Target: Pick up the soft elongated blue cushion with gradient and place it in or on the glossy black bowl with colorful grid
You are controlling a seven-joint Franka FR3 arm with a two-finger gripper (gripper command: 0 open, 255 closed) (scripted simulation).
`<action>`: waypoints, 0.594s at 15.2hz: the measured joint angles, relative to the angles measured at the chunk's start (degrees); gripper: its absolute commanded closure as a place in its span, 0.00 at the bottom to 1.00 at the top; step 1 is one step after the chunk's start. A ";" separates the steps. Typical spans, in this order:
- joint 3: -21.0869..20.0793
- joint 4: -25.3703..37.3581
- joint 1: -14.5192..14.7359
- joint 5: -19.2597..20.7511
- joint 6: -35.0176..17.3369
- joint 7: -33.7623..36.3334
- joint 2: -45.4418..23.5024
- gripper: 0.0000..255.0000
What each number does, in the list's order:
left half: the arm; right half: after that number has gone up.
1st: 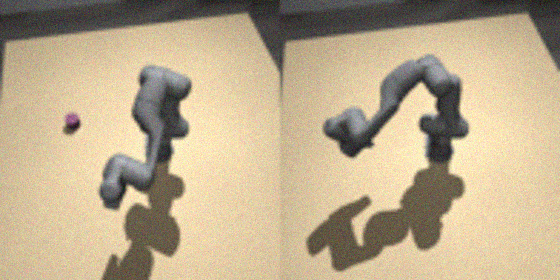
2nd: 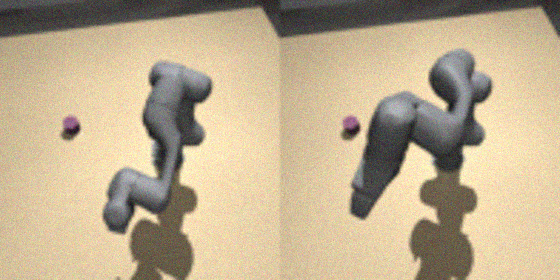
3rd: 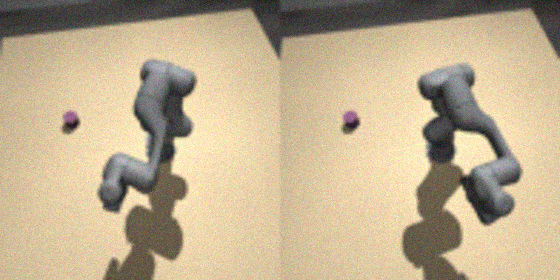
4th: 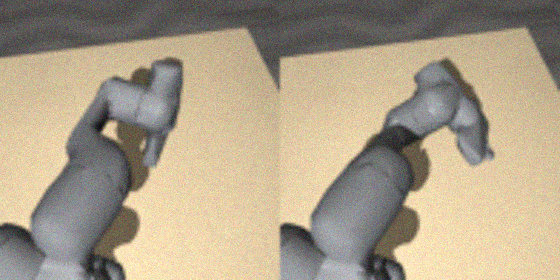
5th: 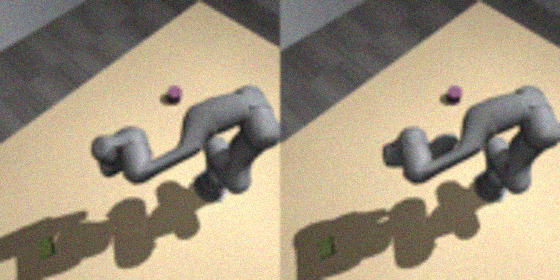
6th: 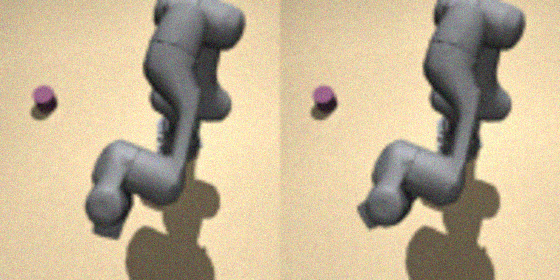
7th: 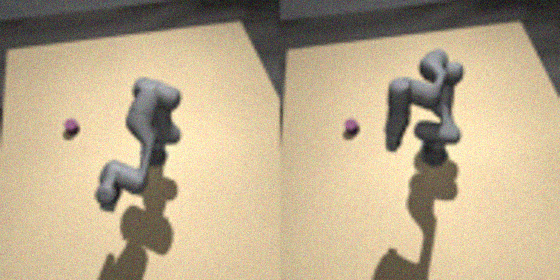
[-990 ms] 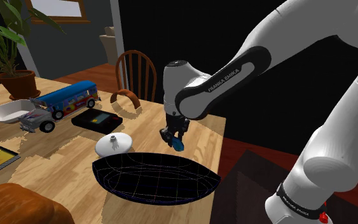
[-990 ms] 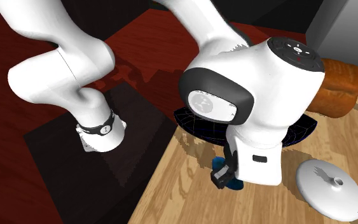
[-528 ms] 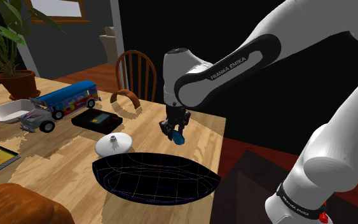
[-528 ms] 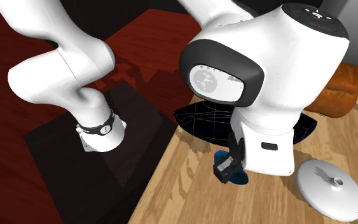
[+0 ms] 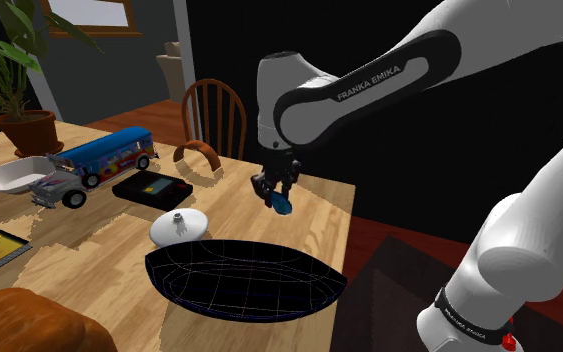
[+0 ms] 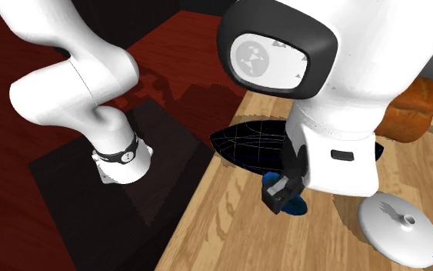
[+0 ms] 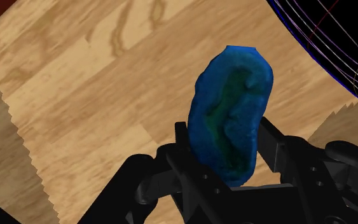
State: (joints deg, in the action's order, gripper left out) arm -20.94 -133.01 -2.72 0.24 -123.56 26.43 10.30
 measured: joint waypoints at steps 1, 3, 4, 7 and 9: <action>-0.02 0.26 0.07 -0.14 0.57 0.00 0.32 1.00; 0.11 1.39 0.11 -0.42 2.37 -0.29 1.05 1.00; 0.21 1.98 0.09 -0.50 3.23 -0.47 1.32 1.00; 0.39 3.38 0.10 -0.76 5.33 -0.80 2.08 1.00; -0.73 3.85 0.84 -0.93 5.69 0.93 1.90 1.00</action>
State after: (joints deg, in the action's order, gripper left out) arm -21.67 -129.16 -1.87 -0.69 -117.87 27.36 12.19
